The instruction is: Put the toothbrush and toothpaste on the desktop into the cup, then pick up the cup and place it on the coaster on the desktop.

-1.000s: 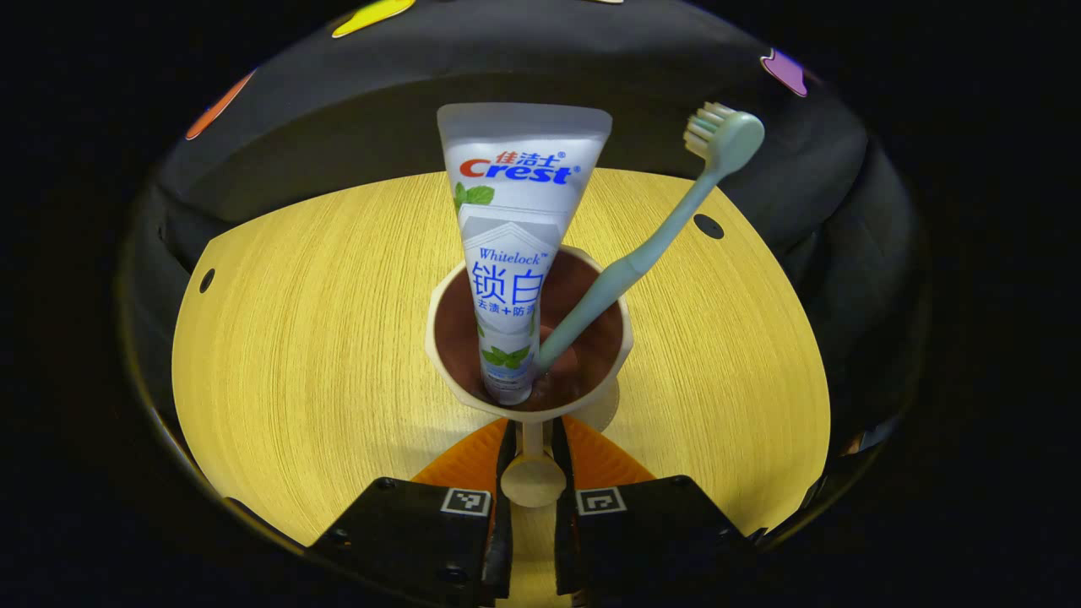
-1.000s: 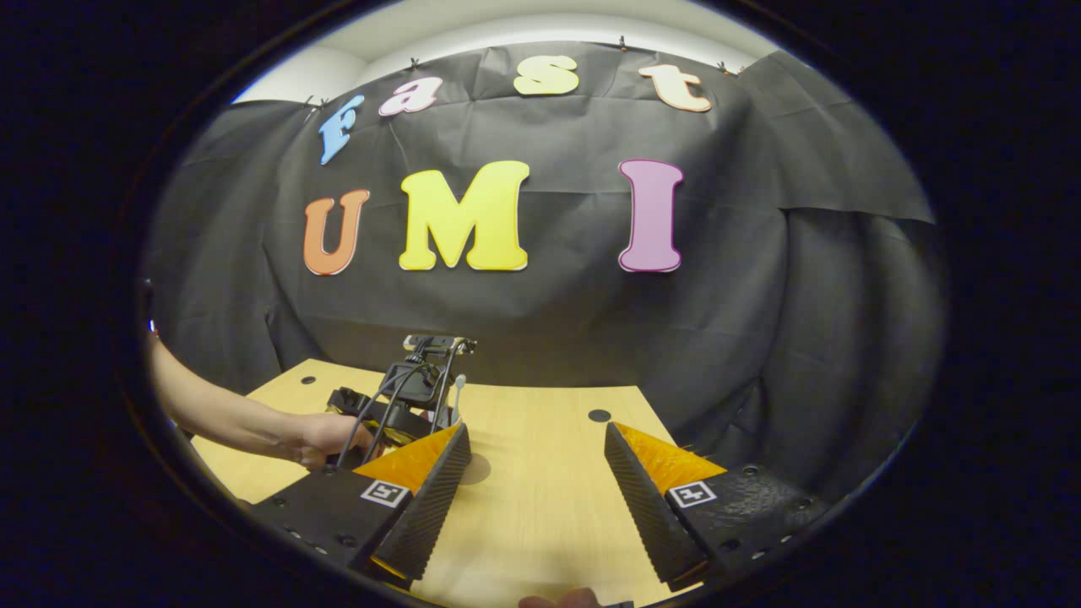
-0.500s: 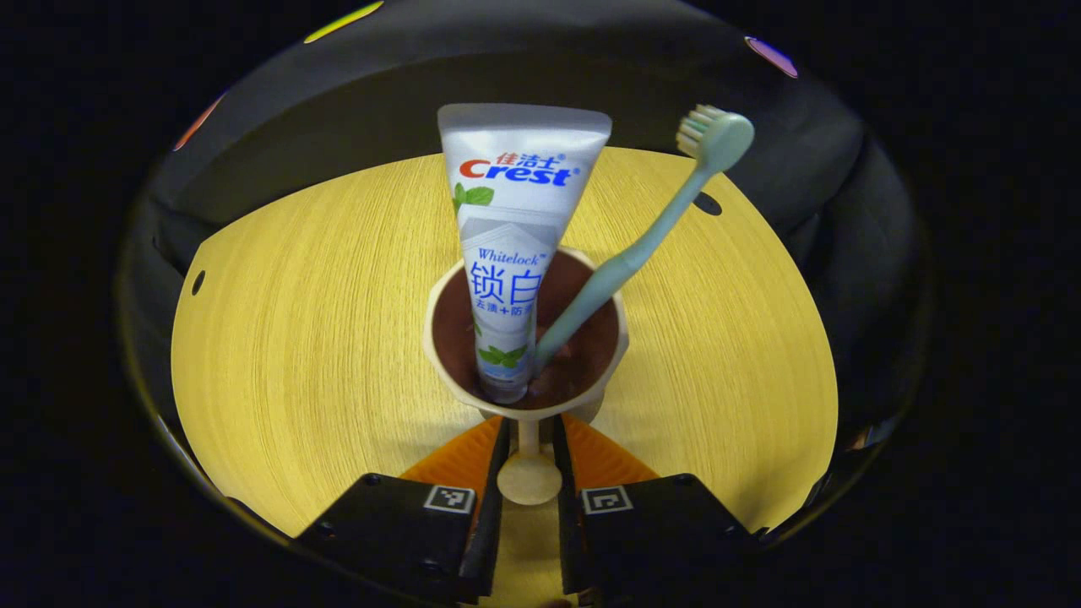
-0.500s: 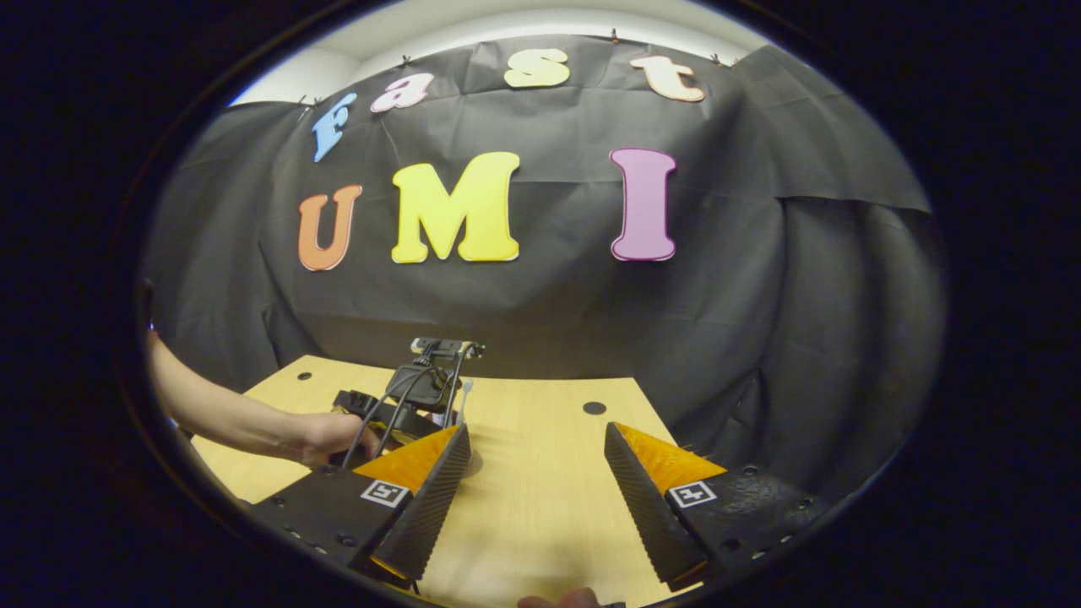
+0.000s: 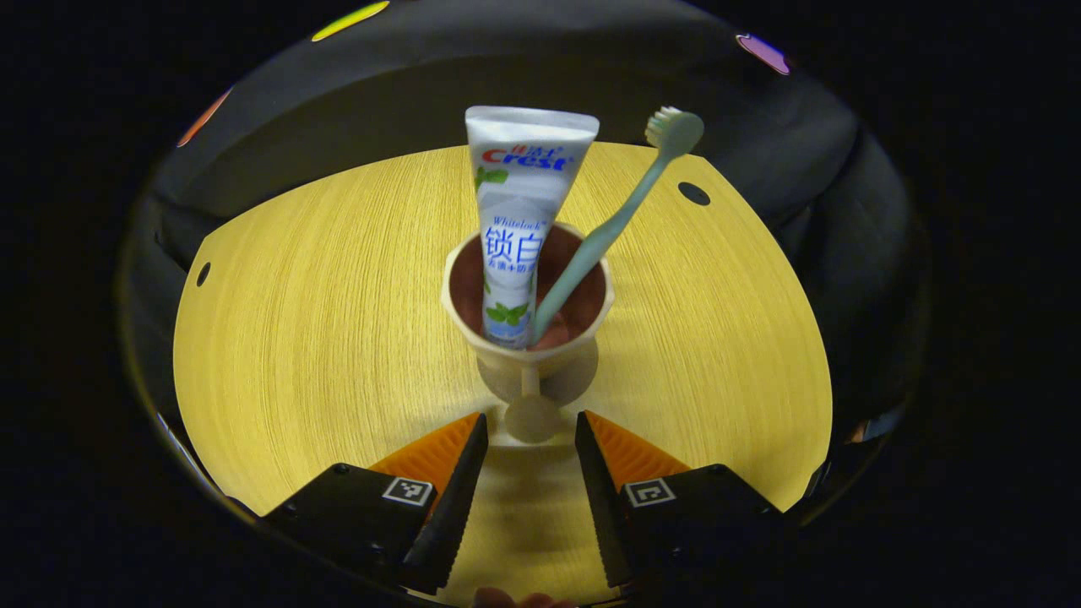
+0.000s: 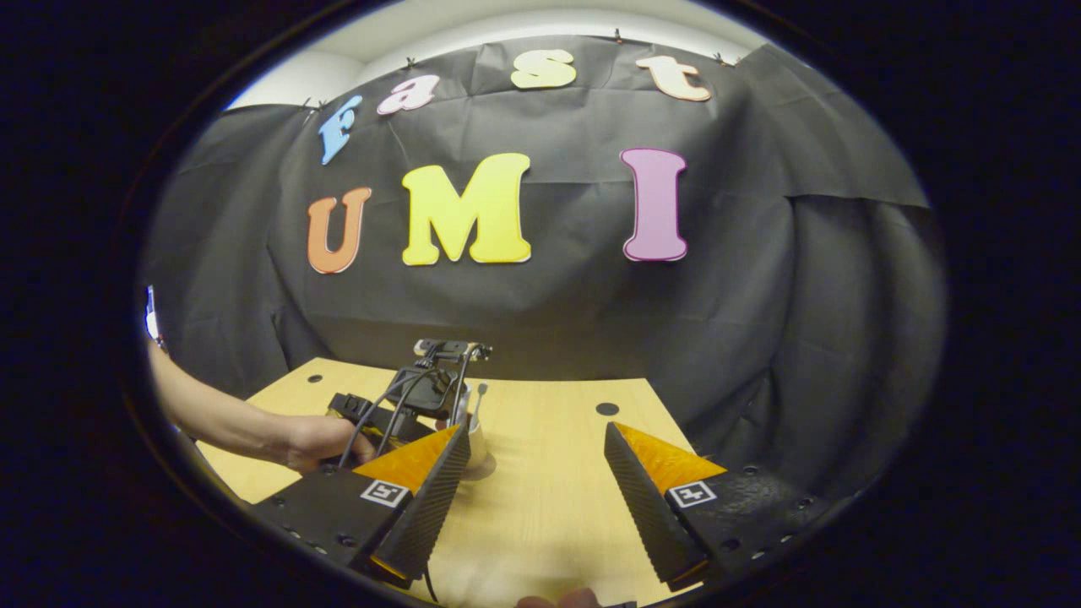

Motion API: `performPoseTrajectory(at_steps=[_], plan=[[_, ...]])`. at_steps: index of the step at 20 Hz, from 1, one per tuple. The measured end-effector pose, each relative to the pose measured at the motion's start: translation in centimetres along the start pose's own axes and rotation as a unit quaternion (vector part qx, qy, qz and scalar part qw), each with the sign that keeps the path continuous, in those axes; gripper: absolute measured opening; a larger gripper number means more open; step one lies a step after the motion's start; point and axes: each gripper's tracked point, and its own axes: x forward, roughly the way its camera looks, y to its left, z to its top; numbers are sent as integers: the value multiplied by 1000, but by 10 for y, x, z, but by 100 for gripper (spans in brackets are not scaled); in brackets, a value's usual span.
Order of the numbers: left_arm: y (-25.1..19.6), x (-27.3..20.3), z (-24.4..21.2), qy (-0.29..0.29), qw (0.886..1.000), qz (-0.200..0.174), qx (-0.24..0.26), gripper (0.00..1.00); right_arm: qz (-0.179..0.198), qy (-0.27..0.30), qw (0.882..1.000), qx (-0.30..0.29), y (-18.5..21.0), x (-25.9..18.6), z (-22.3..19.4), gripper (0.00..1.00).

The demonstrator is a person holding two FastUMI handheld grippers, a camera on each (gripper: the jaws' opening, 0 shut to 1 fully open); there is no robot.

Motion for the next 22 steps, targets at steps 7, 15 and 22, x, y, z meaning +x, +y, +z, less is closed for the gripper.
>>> performPoseTrajectory(at_steps=[7,15,22], plan=[[44,-41,-54,5,998,28,-59,67,23,8,1000,-6,27,-4,-13,98],[111,-165,-82,-113,985,78,-100,92,87,13,996,-18,101,-2,-13,95],[116,-317,-34,-374,919,107,-64,99,91,-25,995,-26,139,-17,28,95]])
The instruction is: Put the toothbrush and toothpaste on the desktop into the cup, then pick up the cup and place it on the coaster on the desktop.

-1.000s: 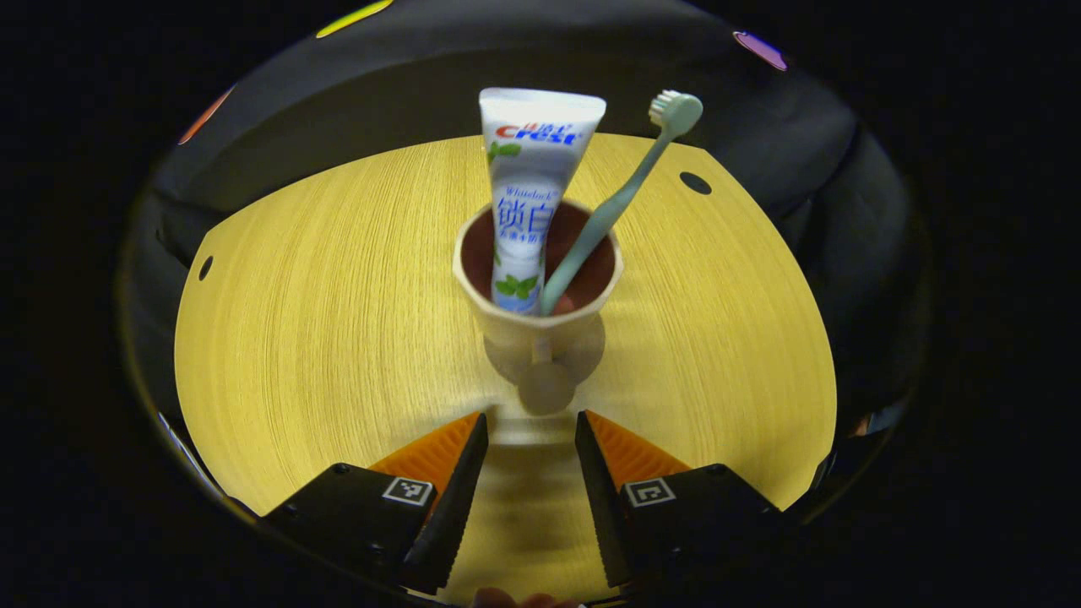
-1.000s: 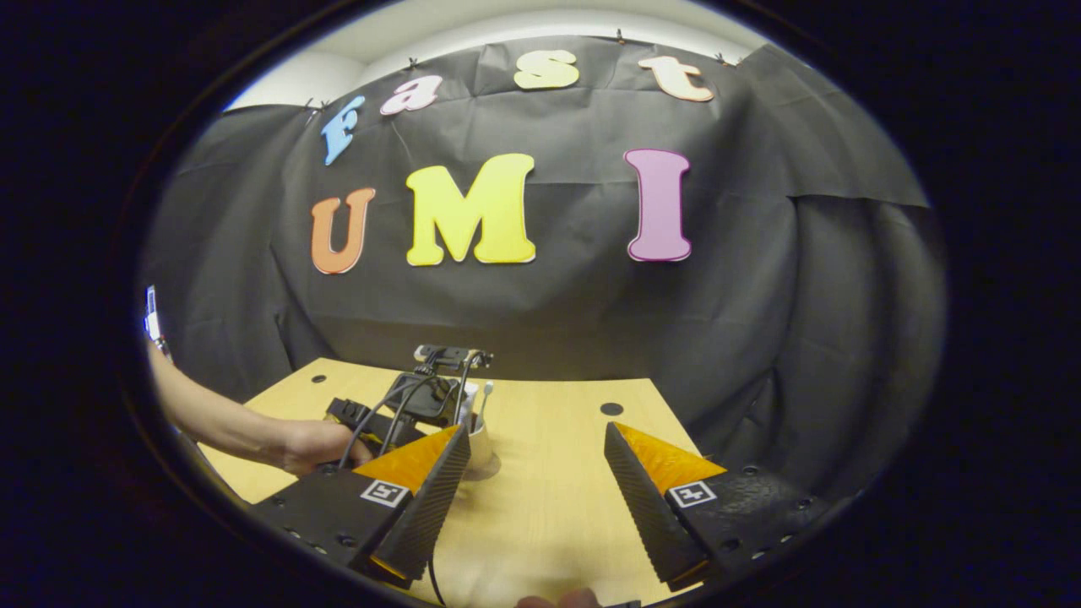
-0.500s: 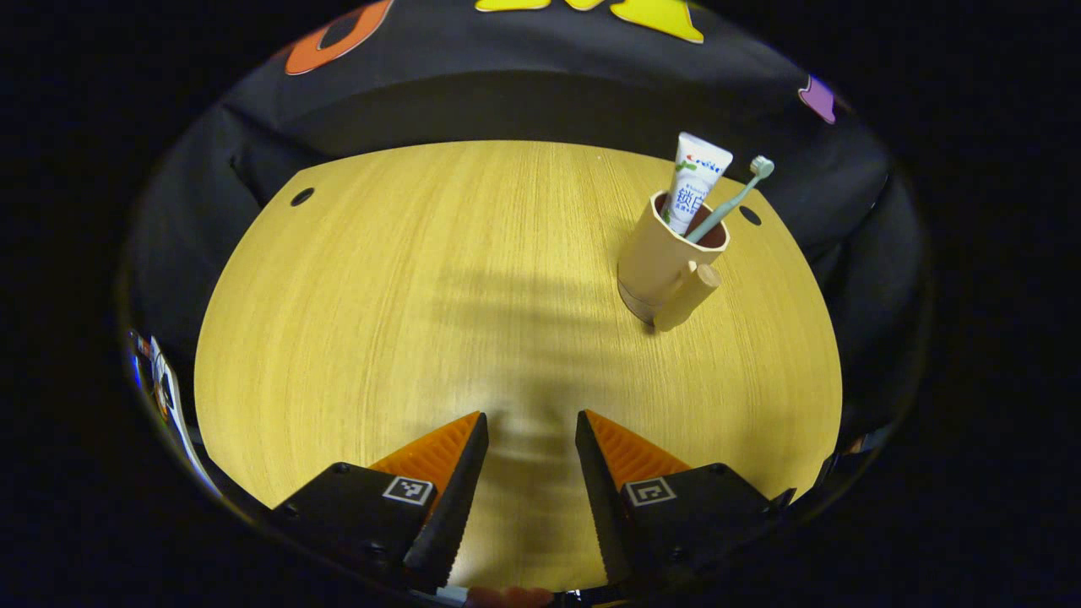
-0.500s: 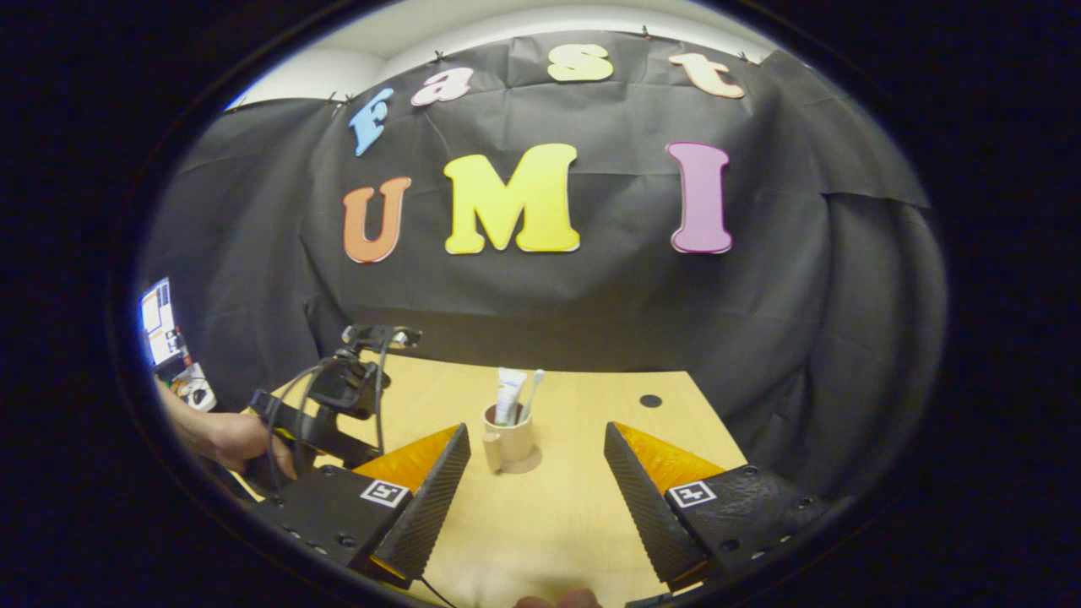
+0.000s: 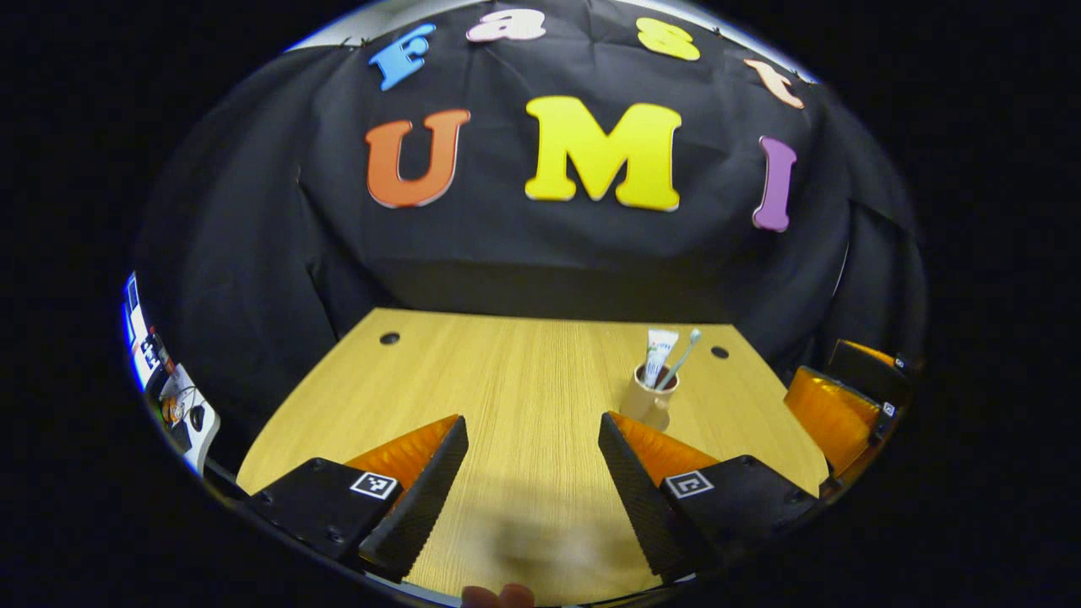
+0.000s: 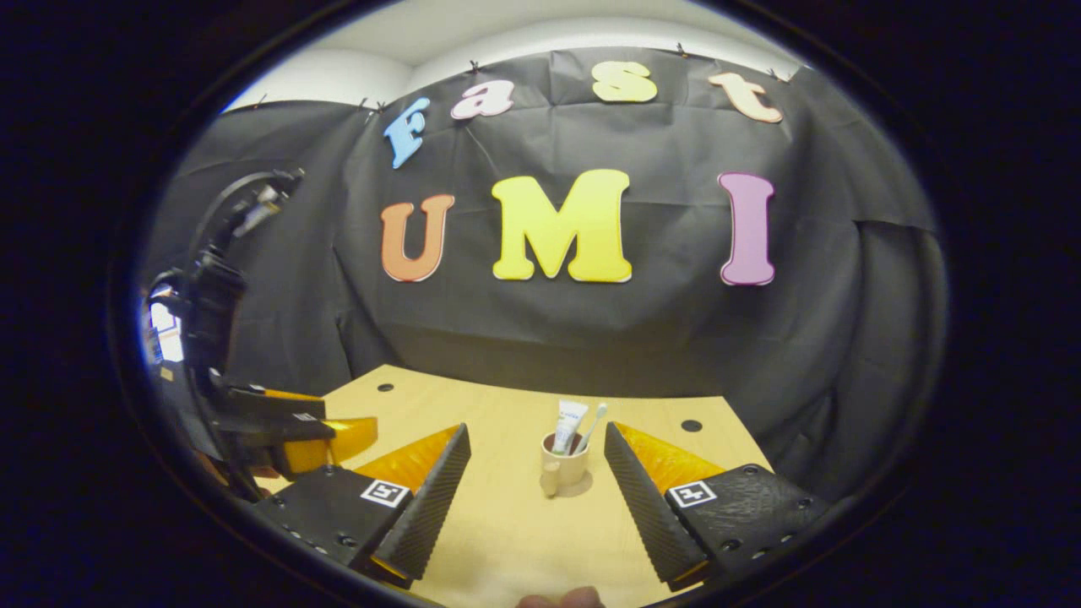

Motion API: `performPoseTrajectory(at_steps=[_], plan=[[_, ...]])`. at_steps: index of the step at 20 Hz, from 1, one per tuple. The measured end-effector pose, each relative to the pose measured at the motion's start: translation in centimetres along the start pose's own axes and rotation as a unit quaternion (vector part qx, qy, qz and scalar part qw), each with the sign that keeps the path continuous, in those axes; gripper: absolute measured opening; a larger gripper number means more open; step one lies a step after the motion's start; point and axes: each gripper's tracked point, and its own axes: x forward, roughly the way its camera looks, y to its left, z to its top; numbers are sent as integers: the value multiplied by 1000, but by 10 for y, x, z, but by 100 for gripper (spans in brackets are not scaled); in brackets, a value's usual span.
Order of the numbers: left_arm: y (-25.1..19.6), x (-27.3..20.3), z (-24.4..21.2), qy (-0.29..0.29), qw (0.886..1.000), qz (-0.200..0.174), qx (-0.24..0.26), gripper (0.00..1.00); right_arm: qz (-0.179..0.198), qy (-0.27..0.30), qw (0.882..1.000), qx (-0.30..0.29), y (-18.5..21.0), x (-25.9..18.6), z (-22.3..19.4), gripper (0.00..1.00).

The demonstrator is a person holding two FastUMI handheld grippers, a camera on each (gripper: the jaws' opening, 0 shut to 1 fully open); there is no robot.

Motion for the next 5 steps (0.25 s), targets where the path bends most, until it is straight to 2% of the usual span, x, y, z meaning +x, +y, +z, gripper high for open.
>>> performPoseTrajectory(at_steps=[2,5], plan=[[4,-9,23,-57,998,7,-4,98,-10,-16,1000,-7,3,-5,16,94],[0,-22,38,-100,995,-11,-17,99,-31,-46,998,-16,6,-12,34,95]])
